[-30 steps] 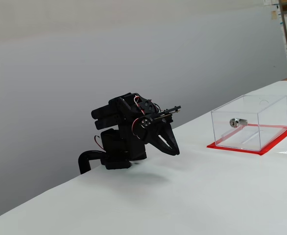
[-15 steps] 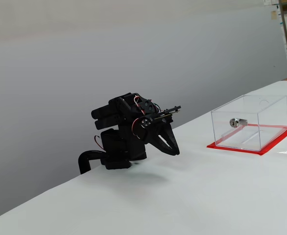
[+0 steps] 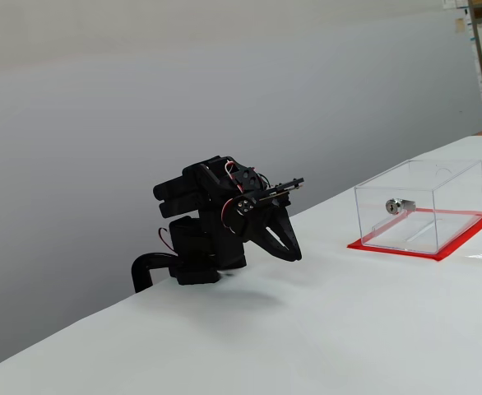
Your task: Pick the blue lego brick and place it into the transparent box
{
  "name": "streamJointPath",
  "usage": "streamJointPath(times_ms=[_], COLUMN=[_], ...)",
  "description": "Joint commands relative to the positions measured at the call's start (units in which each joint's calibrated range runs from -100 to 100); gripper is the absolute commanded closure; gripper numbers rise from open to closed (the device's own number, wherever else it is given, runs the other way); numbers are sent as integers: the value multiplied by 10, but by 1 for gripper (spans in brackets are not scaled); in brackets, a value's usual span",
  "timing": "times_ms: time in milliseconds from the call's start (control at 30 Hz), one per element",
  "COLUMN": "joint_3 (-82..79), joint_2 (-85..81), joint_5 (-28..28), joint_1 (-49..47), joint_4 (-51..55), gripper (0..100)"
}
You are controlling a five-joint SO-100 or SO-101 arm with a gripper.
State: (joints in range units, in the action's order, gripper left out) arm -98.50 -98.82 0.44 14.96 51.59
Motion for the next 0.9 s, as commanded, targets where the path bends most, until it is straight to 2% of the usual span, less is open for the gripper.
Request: streamJointPath(times_ms=[0, 867], joint_3=[-10, -10], joint_2=[-9, -9], joint_5=[1, 2], joint_1=[2, 0], joint_4=[-3, -3], gripper=[99, 99])
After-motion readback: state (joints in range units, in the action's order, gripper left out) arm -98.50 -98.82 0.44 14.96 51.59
